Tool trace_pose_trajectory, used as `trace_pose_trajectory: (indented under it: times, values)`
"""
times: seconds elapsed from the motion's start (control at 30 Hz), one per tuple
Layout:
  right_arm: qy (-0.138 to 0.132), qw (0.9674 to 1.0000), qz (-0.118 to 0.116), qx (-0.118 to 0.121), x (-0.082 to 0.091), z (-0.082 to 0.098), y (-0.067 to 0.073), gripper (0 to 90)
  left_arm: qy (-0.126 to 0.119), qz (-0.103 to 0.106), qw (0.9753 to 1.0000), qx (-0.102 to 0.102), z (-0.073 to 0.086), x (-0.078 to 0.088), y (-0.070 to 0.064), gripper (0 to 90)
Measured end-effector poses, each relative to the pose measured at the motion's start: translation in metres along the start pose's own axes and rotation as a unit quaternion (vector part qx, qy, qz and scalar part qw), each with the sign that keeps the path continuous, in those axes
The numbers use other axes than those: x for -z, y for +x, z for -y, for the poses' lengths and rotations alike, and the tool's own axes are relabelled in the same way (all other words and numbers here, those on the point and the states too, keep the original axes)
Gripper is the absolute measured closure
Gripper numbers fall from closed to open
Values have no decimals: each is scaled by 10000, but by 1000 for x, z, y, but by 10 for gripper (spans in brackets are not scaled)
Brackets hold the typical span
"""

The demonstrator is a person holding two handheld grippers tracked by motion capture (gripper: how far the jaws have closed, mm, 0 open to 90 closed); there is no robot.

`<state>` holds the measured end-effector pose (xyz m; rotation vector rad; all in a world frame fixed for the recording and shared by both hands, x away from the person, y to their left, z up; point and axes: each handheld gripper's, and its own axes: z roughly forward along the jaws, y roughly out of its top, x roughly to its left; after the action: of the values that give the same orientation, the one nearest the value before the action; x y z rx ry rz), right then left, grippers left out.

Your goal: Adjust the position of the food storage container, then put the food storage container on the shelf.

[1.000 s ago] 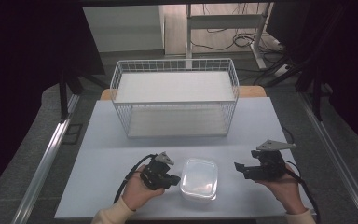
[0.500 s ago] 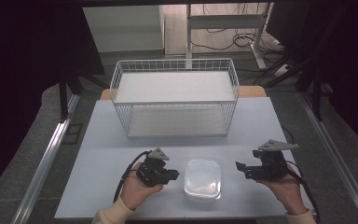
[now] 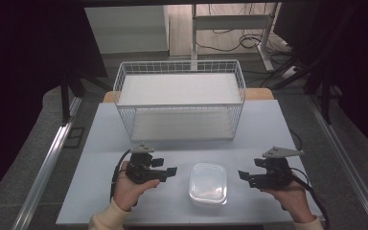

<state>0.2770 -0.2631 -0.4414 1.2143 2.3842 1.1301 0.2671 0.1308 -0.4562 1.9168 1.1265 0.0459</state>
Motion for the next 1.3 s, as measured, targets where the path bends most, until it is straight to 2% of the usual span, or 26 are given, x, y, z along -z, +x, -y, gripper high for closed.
trace_pose_trajectory:
  times: [0.23, 0.37, 0.6, 0.8, 0.97, 1.1, 1.2, 1.3]
  values:
    - [-80, 9998, -135, -92, 1, -1, 2, 203, -65, 18, 9999, 103, -1, 4, 2, 306]
    - [-103, 9994, -215, -231, 1, -1, 4, 202, -50, 67, 9999, 119, -1, 4, 0, 296]
    - [9, 9982, -409, -442, -6, 3, 13, 225, -17, 224, 9995, 204, -1, -2, 1, 294]
    - [70, 9950, -768, -627, -15, 6, 20, 248, 14, 472, 9981, 389, 1, -8, 2, 299]
    - [58, 9934, -857, -755, -18, 8, 23, 260, 49, 615, 9966, 551, 2, -16, 2, 304]
    - [54, 9923, -884, -871, -22, 10, 25, 289, 117, 671, 9960, 572, 2, -23, 0, 310]
    - [69, 9887, -1045, -1072, -26, 12, 28, 314, 180, 762, 9950, 612, 2, -29, -1, 324]
    - [135, 9890, -974, -1108, -32, 14, 31, 338, 259, 875, 9935, 676, 1, -35, -1, 340]
